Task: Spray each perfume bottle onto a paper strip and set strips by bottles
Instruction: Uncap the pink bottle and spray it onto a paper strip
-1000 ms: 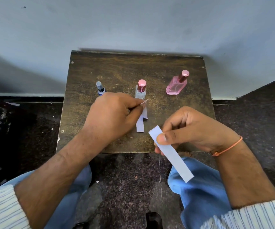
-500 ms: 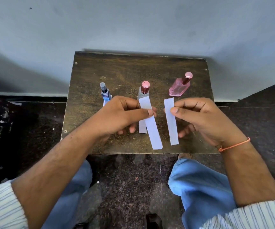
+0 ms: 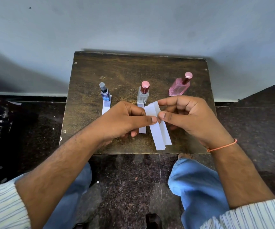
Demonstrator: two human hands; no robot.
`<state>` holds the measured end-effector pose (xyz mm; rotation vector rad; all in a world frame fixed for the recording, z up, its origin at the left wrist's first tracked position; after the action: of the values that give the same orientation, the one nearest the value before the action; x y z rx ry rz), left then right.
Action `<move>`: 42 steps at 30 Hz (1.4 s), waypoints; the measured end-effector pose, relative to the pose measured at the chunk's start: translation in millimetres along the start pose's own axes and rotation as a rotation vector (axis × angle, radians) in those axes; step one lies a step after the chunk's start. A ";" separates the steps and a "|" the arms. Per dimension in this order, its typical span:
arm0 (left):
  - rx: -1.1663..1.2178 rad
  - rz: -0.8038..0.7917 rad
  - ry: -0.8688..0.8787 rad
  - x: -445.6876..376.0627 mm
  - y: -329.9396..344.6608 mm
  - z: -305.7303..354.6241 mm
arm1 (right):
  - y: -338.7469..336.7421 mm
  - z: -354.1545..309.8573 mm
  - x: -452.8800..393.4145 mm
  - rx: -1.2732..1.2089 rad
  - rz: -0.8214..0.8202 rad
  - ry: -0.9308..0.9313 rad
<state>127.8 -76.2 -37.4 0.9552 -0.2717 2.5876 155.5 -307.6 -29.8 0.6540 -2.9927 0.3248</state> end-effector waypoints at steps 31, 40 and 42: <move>-0.022 0.088 0.081 -6.0 -1.8 -4.6 | -64.4 8.1 9.8 0.141 0.210 0.206; -0.005 0.081 0.049 -3.8 2.2 -2.0 | -97.5 20.5 18.1 0.418 0.331 0.310; -0.005 0.080 0.025 -4.7 1.6 -4.2 | -97.3 21.3 17.0 0.455 0.333 0.312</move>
<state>128.0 -77.8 -43.7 0.9269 -0.3153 2.6678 180.5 -405.5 -30.2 0.0975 -2.7216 1.0401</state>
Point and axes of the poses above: each hand's wrist, its own x-axis away from the middle knuckle, its own y-axis out of the palm, z = x × y, the point moved 1 cm from there along -x, towards the middle knuckle, and after that the axes turned 11 degrees about -y, right-handed, at the moved point
